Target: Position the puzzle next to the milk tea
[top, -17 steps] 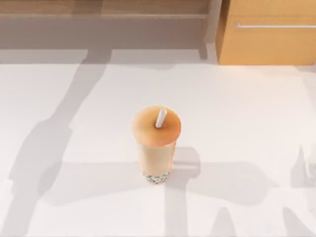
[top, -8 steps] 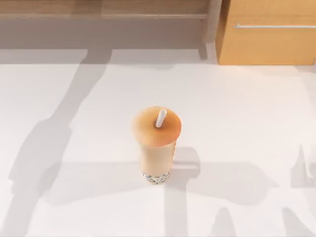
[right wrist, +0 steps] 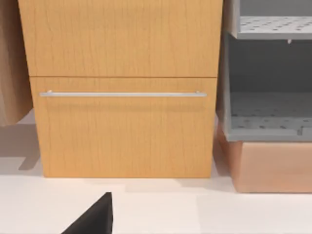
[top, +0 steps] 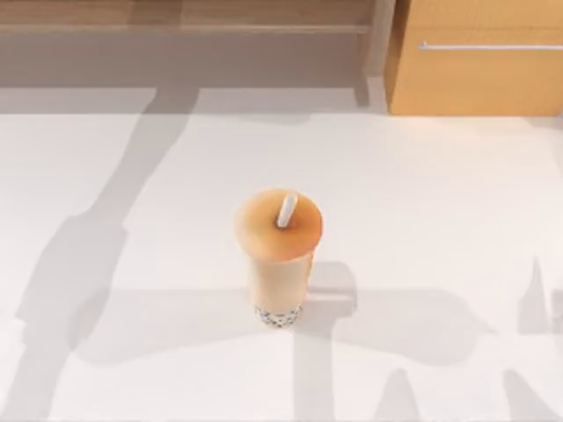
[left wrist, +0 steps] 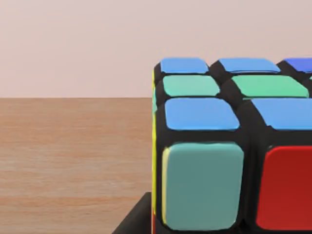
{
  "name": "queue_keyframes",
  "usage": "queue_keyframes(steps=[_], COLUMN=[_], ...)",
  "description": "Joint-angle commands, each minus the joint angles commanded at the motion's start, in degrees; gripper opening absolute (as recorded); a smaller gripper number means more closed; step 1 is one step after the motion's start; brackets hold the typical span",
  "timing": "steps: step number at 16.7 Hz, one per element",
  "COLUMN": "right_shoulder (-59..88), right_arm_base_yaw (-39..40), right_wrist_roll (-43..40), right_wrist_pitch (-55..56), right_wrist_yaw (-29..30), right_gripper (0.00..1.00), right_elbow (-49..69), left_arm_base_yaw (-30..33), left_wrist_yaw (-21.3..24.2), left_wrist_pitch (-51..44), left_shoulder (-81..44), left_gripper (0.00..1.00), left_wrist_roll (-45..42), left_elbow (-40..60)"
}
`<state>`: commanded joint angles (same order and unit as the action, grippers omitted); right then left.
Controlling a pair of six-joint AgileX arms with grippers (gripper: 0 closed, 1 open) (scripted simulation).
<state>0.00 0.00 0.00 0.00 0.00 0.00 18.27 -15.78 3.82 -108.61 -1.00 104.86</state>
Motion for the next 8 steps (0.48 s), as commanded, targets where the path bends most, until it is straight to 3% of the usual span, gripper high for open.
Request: queue_keyframes(steps=[8], right_shoulder=[0.0], right_arm_base_yaw=[0.0], right_wrist_roll=[0.0], right_wrist_pitch=[0.0], right_wrist_yaw=[0.0], right_gripper=[1.0], right_elbow=[0.0], left_arm_base_yaw=[0.9], left_wrist_yaw=[1.6], left_wrist_pitch=[-3.3], left_shoulder=[3.8], left_gripper=[0.0], left_wrist_roll=[1.2], left_elbow=[1.0])
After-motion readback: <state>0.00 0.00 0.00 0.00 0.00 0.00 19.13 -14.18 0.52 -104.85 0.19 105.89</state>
